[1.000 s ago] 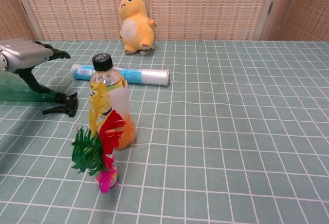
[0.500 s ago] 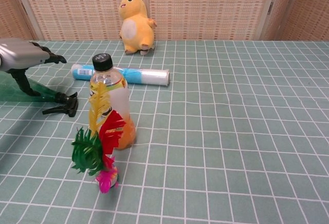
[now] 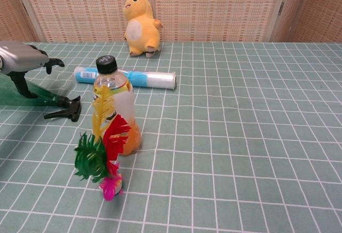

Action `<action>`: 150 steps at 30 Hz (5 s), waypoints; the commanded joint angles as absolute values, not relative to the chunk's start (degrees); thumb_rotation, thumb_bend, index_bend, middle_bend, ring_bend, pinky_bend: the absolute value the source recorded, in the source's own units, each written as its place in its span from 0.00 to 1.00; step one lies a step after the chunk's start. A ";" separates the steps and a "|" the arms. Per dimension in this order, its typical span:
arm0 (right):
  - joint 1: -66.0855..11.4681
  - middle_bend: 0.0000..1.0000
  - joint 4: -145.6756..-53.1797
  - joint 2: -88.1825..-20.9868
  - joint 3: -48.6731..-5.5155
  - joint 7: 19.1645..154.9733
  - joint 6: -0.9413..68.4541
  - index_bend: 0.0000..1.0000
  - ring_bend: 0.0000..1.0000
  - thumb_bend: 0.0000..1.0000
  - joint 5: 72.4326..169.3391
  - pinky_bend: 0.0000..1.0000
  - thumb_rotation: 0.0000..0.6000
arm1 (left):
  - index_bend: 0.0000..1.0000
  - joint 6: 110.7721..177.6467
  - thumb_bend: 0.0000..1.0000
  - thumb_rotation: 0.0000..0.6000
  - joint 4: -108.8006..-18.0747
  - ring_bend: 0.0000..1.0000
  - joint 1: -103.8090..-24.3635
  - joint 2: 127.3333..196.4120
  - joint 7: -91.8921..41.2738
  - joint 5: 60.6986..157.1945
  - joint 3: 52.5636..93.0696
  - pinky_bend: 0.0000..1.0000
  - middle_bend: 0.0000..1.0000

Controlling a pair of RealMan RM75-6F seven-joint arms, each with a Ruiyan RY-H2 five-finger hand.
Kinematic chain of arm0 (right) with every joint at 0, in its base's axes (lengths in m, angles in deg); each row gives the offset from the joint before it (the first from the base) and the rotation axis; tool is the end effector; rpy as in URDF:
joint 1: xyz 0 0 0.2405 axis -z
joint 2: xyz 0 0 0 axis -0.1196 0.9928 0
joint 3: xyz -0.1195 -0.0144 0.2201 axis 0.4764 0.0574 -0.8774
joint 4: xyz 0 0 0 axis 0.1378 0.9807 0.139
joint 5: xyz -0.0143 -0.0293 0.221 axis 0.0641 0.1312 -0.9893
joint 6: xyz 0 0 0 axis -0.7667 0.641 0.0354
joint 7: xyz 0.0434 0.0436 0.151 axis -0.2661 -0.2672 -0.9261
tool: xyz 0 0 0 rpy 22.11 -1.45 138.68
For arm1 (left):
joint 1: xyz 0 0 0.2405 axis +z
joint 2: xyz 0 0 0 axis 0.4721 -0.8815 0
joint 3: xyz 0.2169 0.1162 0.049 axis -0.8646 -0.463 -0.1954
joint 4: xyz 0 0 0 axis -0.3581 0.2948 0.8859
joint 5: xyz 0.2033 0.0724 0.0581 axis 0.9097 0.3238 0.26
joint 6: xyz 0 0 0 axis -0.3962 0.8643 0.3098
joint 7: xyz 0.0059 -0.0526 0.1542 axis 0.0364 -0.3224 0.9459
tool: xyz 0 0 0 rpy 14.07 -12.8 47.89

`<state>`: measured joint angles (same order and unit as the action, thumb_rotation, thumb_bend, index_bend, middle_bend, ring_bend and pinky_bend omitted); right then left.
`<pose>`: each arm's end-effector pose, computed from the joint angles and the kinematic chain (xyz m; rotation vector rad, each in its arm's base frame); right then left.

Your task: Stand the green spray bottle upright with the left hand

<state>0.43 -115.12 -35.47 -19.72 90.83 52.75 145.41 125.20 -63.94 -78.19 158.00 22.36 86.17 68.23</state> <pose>-0.3132 -0.2101 0.1417 1.4611 -0.8404 0.8565 -0.2409 0.4282 0.0347 -1.8201 -0.6108 -0.2033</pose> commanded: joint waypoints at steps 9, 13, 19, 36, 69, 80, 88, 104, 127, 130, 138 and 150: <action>0.31 0.25 -115.44 -35.61 -19.82 91.66 52.56 0.38 0.05 0.00 145.23 0.05 1.00 | 0.00 124.88 0.24 1.00 -67.92 0.05 -79.28 155.20 20.32 82.31 68.38 0.04 0.19; 0.12 0.25 -115.50 -35.66 -19.82 91.85 52.39 0.38 0.05 0.00 145.39 0.05 1.00 | 0.00 125.33 0.24 1.00 -69.73 0.05 -79.27 153.94 19.23 82.83 67.88 0.04 0.19; -0.50 0.25 -115.69 -35.58 -19.79 92.22 51.34 0.38 0.06 0.00 145.40 0.05 1.00 | 0.00 125.30 0.24 1.00 -68.03 0.05 -79.34 154.40 19.27 78.85 66.39 0.04 0.19; -0.74 0.26 -116.41 -35.55 -19.89 93.61 50.83 0.38 0.06 0.00 144.65 0.06 1.00 | 0.00 120.99 0.24 1.00 -60.20 0.07 -79.26 158.66 13.58 79.49 65.61 0.04 0.21; -0.66 0.26 -116.22 -35.74 -19.88 93.39 51.24 0.38 0.06 0.00 144.65 0.07 1.00 | 0.14 128.10 0.29 1.00 -57.38 0.23 -77.17 159.83 5.72 93.70 67.20 0.12 0.57; -0.56 0.26 -115.96 -35.80 -19.82 92.94 51.58 0.38 0.06 0.00 144.95 0.07 1.00 | 0.38 137.58 0.30 1.00 -61.26 0.33 -73.75 156.64 -3.62 101.60 72.50 0.18 0.66; -0.54 0.26 -116.16 -35.76 -19.85 93.24 51.48 0.38 0.06 0.00 144.69 0.07 1.00 | 0.43 138.35 0.31 1.00 -63.11 0.37 -71.81 155.07 -11.09 99.81 77.78 0.20 0.71; -0.53 0.27 -116.34 -35.62 -19.80 93.36 51.41 0.38 0.07 0.00 144.69 0.08 1.00 | 0.45 130.65 0.32 1.00 -66.78 0.38 -71.87 151.76 -12.81 89.08 81.84 0.21 0.72; -0.45 0.27 -116.47 -35.59 -19.78 93.65 51.47 0.38 0.07 0.00 144.61 0.08 1.00 | 0.44 128.03 0.31 1.00 -66.92 0.38 -73.21 152.16 -18.61 78.20 87.90 0.19 0.71; -0.42 0.27 -116.43 -35.60 -19.77 93.62 51.53 0.38 0.07 0.00 144.64 0.08 1.00 | 0.44 127.35 0.31 1.00 -65.82 0.38 -73.29 152.62 -18.76 77.15 87.61 0.19 0.71; -0.42 0.27 -116.47 -35.67 -19.82 93.72 51.53 0.38 0.07 0.00 144.57 0.08 1.00 | 0.44 126.09 0.31 1.00 -63.91 0.38 -73.47 152.66 -18.08 77.42 86.31 0.18 0.69; -0.43 0.27 -116.39 -35.62 -19.79 93.59 51.52 0.39 0.07 0.00 144.65 0.08 1.00 | 0.05 122.93 0.22 1.00 -65.93 0.18 -73.66 150.32 -20.50 77.62 86.82 0.12 0.21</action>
<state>-0.43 -116.38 -35.63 -19.80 93.58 51.52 144.65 122.97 -65.79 -73.63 150.46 -20.35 77.56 86.71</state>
